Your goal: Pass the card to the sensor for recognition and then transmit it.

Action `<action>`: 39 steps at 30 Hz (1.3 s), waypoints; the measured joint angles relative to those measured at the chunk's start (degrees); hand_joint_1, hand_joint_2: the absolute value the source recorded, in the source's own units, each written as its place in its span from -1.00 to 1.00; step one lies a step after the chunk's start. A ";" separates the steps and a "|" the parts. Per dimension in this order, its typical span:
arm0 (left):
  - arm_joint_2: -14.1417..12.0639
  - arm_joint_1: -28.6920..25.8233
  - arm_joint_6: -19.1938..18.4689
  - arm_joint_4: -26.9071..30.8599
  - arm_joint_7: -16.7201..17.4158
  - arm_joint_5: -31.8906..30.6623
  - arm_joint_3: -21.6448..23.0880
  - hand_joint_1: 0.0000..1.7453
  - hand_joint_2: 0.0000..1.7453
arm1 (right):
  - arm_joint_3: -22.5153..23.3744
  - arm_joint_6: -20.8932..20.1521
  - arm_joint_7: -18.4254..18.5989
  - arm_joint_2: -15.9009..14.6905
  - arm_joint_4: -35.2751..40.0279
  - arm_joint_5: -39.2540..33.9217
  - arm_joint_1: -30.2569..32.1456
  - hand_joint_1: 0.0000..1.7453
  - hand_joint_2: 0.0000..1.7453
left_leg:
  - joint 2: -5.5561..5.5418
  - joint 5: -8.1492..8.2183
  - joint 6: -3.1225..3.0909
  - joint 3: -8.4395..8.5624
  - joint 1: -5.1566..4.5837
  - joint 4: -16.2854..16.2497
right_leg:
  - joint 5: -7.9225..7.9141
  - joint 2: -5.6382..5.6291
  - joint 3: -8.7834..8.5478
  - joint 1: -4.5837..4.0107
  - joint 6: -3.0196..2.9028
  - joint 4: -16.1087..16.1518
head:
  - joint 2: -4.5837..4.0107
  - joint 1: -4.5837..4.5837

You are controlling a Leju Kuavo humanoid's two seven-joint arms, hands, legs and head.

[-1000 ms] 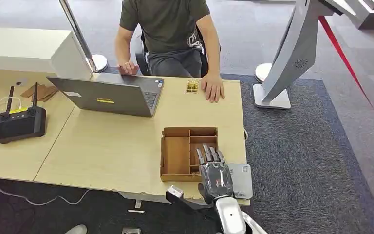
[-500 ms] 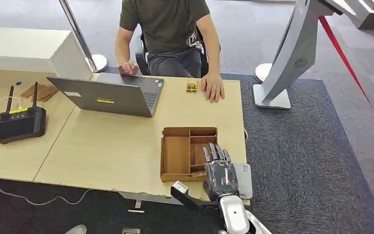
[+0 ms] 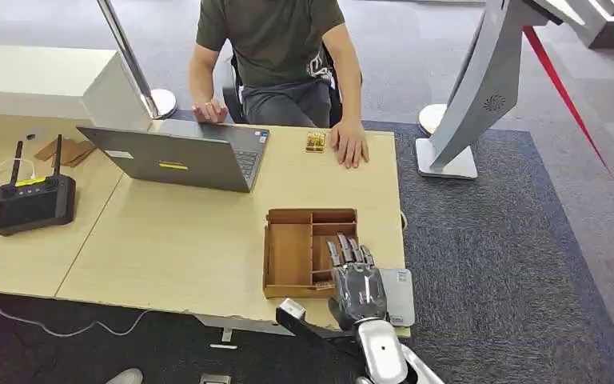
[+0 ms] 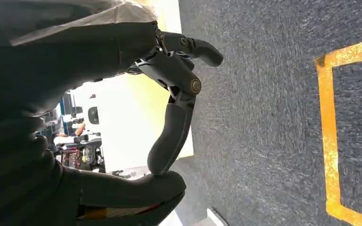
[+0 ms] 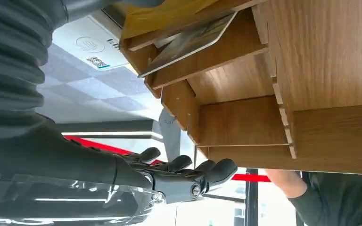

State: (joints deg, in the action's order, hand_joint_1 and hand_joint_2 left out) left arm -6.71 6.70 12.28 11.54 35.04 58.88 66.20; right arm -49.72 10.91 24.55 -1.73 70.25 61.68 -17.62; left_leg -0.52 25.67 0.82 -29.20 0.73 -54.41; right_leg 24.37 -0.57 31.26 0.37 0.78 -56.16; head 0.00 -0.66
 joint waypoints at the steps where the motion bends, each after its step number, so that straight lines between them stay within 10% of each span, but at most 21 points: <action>1: 0.00 0.01 0.00 0.00 0.00 0.00 0.00 -1.00 1.00 | -0.02 0.00 0.00 0.02 0.00 0.00 -0.01 -1.00 1.00 | 0.00 0.00 0.00 0.00 0.00 0.00 | 0.00 0.00 0.00 0.00 0.00 0.00 | 0.00 0.00; 25: 0.00 -0.01 0.72 0.31 0.15 0.31 -0.07 -1.00 1.00 | -0.77 -0.46 -0.18 1.09 -1.20 -1.73 -0.64 -0.98 1.00 | 0.00 0.00 0.00 -0.01 0.00 0.00 | 0.00 0.00 0.00 0.00 0.00 0.00 | 0.00 0.00; 26: 0.00 -0.01 0.74 0.31 0.15 0.35 -0.09 -1.00 1.00 | -0.81 -0.46 -0.17 1.09 -1.20 -1.77 -0.65 -0.64 1.00 | 0.00 0.00 0.00 0.00 0.00 0.00 | 0.00 0.00 0.00 0.00 0.00 0.01 | 0.00 0.00; 27: 0.00 -0.01 0.79 0.31 0.15 0.39 -0.09 -1.00 1.00 | -0.85 -0.46 -0.17 1.09 -1.20 -1.79 -0.65 0.42 1.00 | 0.00 0.00 0.00 -0.01 0.00 0.00 | 0.00 0.00 0.00 0.00 0.00 0.00 | 0.00 0.00; 28: 0.00 -0.01 0.83 0.33 0.15 0.42 -0.09 -1.00 1.00 | -0.87 -0.46 -0.18 1.09 -1.20 -1.79 -0.65 0.74 1.00 | 0.00 0.00 0.00 -0.01 0.00 0.00 | 0.00 0.00 0.00 0.00 0.00 0.00 | 0.00 0.00; 39: 0.00 -0.02 0.85 0.42 0.15 -0.37 -0.46 -1.00 1.00 | -1.14 -1.73 0.00 1.00 -1.44 -2.32 -0.71 0.84 1.00 | 0.00 0.00 0.00 0.00 0.00 0.00 | 0.00 0.00 0.00 0.00 0.00 0.01 | 0.00 0.00</action>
State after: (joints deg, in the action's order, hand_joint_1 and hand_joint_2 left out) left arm -6.71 6.68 13.14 11.96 35.19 58.51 65.75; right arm -50.86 9.18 24.55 -0.72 68.81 59.36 -18.33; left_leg -0.52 25.67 0.82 -29.20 0.72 -54.41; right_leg 24.37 -0.57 31.26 0.37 0.78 -56.16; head 0.00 -0.66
